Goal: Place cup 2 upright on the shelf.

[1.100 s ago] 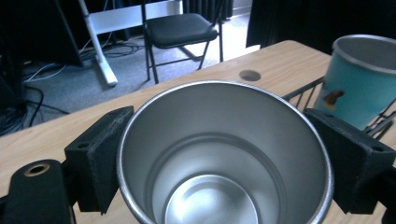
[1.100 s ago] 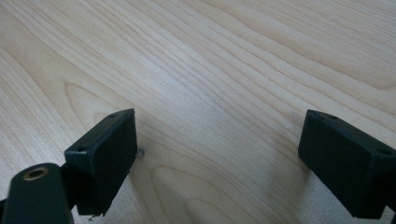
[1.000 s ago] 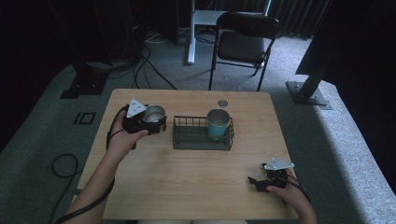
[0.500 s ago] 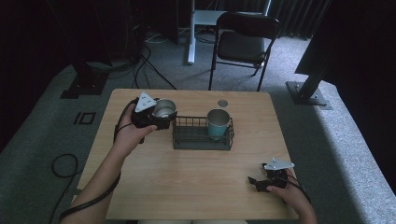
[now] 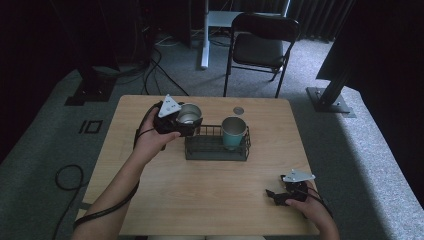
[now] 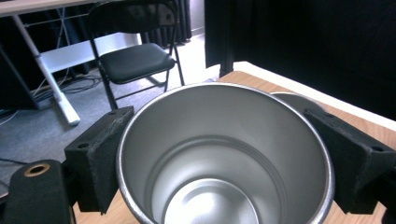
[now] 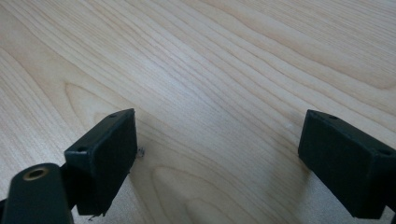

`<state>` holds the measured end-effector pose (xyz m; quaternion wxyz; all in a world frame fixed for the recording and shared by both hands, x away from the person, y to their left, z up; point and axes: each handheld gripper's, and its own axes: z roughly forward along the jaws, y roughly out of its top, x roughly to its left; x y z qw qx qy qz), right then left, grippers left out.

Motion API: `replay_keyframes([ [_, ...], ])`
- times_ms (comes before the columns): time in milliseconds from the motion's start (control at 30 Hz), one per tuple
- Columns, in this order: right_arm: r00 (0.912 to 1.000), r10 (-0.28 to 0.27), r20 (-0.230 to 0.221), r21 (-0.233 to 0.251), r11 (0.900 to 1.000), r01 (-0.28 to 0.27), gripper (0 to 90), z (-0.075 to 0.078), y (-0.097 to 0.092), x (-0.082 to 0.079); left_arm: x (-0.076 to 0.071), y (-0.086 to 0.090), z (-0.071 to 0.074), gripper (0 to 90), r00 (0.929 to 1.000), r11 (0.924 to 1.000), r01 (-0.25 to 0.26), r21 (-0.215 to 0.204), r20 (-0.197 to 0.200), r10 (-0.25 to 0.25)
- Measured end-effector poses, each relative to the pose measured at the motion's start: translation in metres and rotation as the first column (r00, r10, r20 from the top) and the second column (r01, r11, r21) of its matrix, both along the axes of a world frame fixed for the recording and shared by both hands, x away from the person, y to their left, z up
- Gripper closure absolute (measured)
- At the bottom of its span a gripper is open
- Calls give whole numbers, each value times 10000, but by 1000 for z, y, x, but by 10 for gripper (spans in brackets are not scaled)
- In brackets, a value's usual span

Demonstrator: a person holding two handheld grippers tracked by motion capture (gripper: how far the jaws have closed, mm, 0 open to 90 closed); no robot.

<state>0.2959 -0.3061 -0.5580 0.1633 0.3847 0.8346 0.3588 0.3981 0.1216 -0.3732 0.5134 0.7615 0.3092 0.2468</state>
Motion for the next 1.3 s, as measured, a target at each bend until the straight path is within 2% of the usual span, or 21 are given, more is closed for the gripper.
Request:
replay_keyframes([
  [200, 10000, -1, 0, 0, 10000, 1, 114, 0, 0, 0, 5, -15, -5, 139, 9998, 9999, 132, 11, -114, -132],
  [467, 10000, -9, -3, 5, 10000, 9, 113, 0, 0, 0, 13, -32, -19, 139, 9987, 9994, 351, -47, -372, -352],
  [567, 10000, -8, -6, 7, 10000, 8, 114, 0, 0, 0, 15, -34, -24, 139, 9986, 9994, 337, -82, -413, -340],
  [667, 10000, -12, -17, 4, 10000, 12, 114, 0, 0, 0, 20, -38, -35, 139, 9979, 9995, 260, -159, -597, -270],
  [800, 10000, -17, -20, 15, 10000, 17, 114, 0, 0, 0, 24, -43, -44, 139, 9971, 9995, 323, 30, -690, -320],
  [1033, 10000, -9, -19, -4, 10000, 9, 114, 0, 0, 0, 32, -45, -59, 139, 9952, 9997, 224, -80, -948, -231],
  [1300, 10000, -9, -18, -4, 10000, 9, 114, 0, 0, 0, 36, -48, -74, 139, 9922, 9997, 219, 50, -1227, -211],
])
